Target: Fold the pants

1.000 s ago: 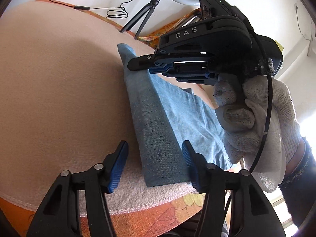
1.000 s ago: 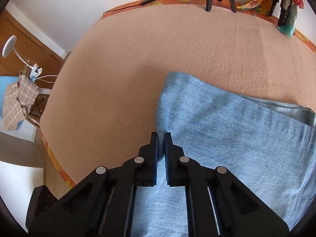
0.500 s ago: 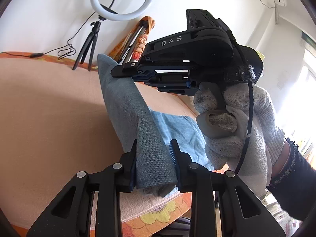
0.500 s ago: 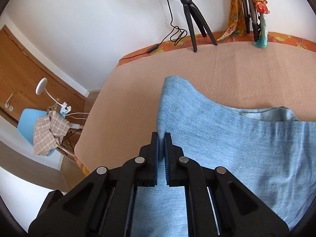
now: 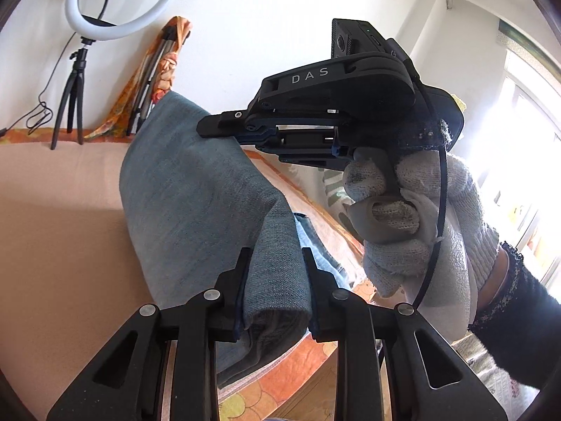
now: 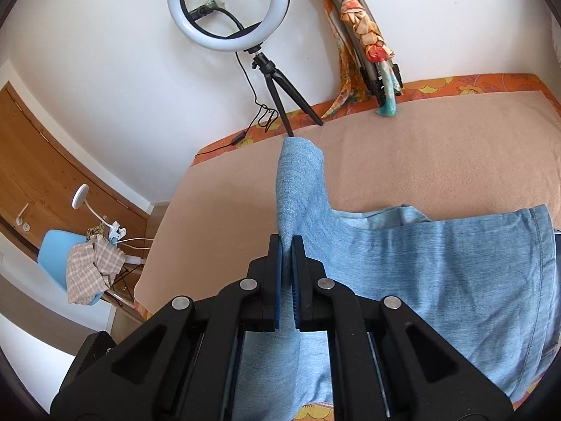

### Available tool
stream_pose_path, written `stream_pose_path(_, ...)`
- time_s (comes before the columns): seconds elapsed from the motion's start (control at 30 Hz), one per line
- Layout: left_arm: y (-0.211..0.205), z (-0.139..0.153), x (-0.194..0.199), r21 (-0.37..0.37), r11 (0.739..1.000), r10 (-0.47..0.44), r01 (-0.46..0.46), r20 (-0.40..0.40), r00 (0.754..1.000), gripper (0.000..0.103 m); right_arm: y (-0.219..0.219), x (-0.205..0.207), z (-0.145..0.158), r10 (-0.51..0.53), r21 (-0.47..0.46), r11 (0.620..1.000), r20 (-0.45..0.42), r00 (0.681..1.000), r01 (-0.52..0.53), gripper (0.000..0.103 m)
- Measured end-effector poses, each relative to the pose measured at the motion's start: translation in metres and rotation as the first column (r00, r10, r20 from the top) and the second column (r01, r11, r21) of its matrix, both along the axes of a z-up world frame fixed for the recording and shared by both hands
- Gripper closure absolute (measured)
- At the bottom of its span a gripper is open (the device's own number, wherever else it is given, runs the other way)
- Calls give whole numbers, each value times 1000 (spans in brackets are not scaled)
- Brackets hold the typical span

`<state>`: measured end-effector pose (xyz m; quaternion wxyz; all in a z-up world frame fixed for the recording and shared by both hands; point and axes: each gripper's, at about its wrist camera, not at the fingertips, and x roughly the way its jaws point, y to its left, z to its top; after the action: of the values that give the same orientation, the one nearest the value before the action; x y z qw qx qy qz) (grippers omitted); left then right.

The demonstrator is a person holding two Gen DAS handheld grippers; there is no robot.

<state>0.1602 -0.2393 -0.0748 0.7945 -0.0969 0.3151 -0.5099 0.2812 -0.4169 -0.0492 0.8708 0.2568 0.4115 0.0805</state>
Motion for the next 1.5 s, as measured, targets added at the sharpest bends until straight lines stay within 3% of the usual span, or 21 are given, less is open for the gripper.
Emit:
stream_pose_path(0.33, -60, 8, -11, 19, 994, -108, 108, 17, 994, 79, -69, -36, 8, -110, -16, 994, 22, 994, 110, 97)
stream_pose_path(0.67, -134, 3, -10, 73, 969, -238, 237, 9, 971, 79, -141, -72, -3, -220, -34, 975, -4, 975, 220, 98)
stream_pose_path(1.03, -203, -19, -11, 130, 938, -321, 322, -25, 947, 79, -205, -91, -39, -268, -47, 963, -63, 961, 266, 98)
stream_pose_path(1.5, -255, -61, -14, 203, 905, -360, 374, -105, 927, 79, -239, -98, -98, -311, -88, 950, -167, 936, 300, 98)
